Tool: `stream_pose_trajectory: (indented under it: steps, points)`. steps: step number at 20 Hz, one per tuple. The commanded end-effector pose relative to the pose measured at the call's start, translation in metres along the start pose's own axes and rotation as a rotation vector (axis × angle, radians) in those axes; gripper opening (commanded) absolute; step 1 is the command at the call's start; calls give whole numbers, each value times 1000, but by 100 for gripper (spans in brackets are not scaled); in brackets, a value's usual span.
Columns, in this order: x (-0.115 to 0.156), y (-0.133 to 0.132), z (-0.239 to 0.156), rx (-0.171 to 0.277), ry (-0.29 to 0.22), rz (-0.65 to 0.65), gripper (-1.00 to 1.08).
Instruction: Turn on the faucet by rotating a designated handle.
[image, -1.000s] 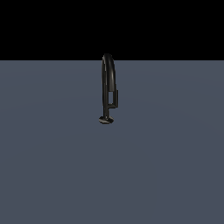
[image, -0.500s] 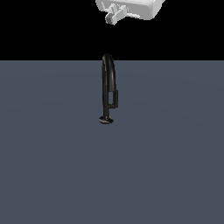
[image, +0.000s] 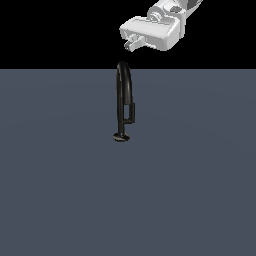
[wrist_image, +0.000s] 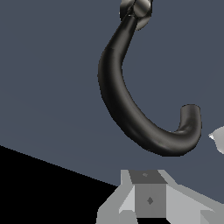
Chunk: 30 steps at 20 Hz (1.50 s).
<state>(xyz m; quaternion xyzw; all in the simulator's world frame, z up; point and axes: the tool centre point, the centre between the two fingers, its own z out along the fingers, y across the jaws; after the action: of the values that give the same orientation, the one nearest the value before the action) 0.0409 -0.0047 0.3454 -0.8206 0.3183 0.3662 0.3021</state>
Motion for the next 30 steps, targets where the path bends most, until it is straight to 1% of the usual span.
stream_pose_trajectory:
  steps: [1, 12, 22, 26, 30]
  points:
    - [16, -4, 1, 31, -40, 32, -100]
    - [90, -14, 14, 168, -218, 177, -100]
    - [158, -17, 37, 299, -384, 315, -100]
    - [179, -17, 48, 342, -439, 362, -100]
    - [196, -17, 57, 376, -481, 399, -100]
